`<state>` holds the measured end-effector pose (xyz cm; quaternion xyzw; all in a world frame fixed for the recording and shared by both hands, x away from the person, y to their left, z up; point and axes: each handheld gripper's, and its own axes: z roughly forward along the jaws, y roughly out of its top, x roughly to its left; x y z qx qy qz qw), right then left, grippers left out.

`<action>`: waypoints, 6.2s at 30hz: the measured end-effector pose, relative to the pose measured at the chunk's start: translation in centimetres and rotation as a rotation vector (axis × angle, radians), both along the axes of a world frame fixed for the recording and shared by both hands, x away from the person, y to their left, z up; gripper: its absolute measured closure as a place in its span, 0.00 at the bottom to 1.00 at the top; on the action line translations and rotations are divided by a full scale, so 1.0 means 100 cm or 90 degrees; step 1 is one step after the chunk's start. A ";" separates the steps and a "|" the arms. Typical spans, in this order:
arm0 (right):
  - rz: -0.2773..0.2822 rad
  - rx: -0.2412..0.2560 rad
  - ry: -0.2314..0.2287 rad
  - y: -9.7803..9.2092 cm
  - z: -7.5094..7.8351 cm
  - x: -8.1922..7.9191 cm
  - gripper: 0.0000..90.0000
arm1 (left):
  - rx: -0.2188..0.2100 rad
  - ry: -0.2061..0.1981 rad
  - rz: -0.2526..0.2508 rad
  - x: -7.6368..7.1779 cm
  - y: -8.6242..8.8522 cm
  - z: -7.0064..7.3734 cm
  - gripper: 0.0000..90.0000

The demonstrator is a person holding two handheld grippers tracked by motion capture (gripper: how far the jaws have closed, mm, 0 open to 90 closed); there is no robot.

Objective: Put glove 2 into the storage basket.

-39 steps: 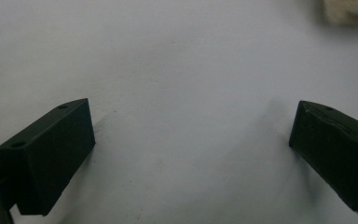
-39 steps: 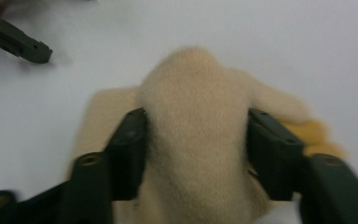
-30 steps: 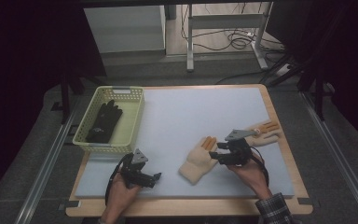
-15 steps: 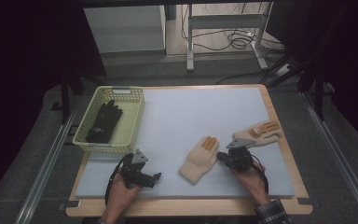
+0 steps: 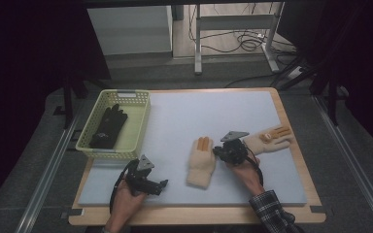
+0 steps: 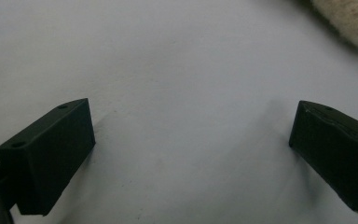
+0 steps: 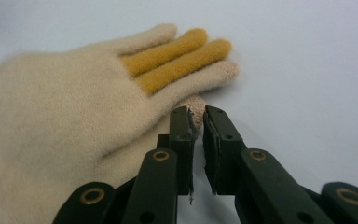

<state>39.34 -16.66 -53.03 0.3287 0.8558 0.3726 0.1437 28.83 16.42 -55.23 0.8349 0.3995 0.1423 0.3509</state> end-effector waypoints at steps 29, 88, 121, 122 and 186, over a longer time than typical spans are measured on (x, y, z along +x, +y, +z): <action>-0.280 0.011 -0.044 -0.138 0.046 0.010 0.49 | 0.000 0.000 0.000 0.000 0.000 0.000 0.00; -0.082 0.003 -0.008 -0.091 0.004 -0.020 0.83 | 0.000 0.000 0.000 0.000 0.000 0.000 0.00; -0.081 0.041 -0.016 -0.084 0.023 -0.020 0.65 | 0.000 0.000 0.000 0.000 0.000 0.000 0.00; -0.081 0.041 -0.016 -0.084 0.023 -0.020 0.65 | 0.000 0.000 0.000 0.000 0.000 0.000 0.00; 0.059 0.050 -0.034 -0.008 0.042 -0.048 0.50 | 0.001 0.000 -0.001 0.000 0.000 0.000 0.00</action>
